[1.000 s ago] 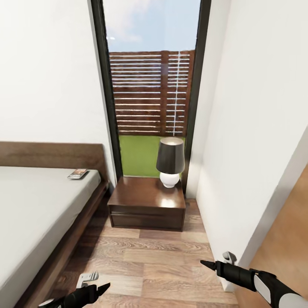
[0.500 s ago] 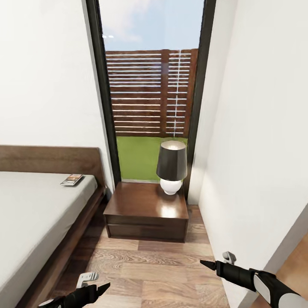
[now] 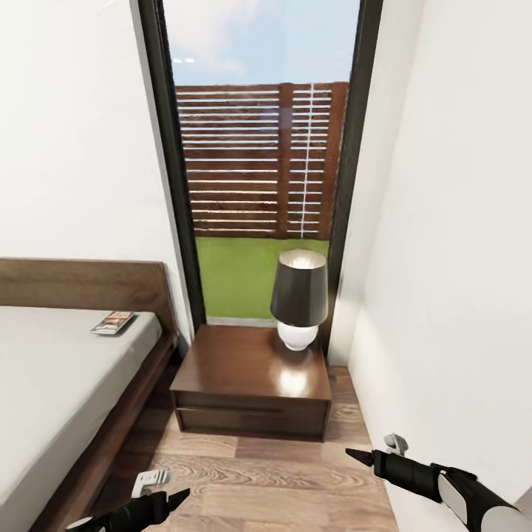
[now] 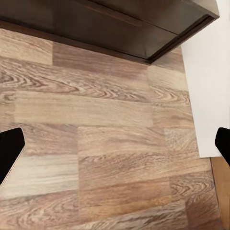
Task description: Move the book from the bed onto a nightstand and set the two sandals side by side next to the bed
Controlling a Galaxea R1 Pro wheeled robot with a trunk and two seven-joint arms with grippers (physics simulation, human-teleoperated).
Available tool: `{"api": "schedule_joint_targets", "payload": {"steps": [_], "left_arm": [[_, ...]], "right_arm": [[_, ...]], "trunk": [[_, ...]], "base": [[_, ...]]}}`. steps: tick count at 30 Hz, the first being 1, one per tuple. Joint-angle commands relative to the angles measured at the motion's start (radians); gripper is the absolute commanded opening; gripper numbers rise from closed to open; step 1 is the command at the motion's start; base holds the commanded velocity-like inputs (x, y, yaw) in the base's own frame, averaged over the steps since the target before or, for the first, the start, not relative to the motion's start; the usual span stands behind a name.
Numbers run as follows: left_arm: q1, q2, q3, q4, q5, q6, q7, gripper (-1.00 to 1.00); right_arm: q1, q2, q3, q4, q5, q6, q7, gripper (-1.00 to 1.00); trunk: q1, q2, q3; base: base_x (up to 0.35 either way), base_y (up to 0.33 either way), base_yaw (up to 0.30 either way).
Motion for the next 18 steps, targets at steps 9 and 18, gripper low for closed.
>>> {"api": "schedule_joint_targets", "payload": {"steps": [9, 18], "left_arm": [[-0.001, 0.0, -0.001, 0.002, 0.004, -0.003, -0.003, 1.0], [-0.001, 0.0, -0.001, 0.002, 0.004, -0.003, -0.003, 1.0]], "right_arm": [[0.0, 0.0, -0.001, 0.0, -0.006, 0.013, 0.002, 1.0], [0.0, 0.0, -0.001, 0.0, -0.005, 0.011, 0.002, 1.0]], "trunk": [[0.0, 0.0, -0.001], [0.0, 0.0, -0.001]], "base": [[0.113, 0.0, 0.139], [0.002, 0.0, 0.284]]}}
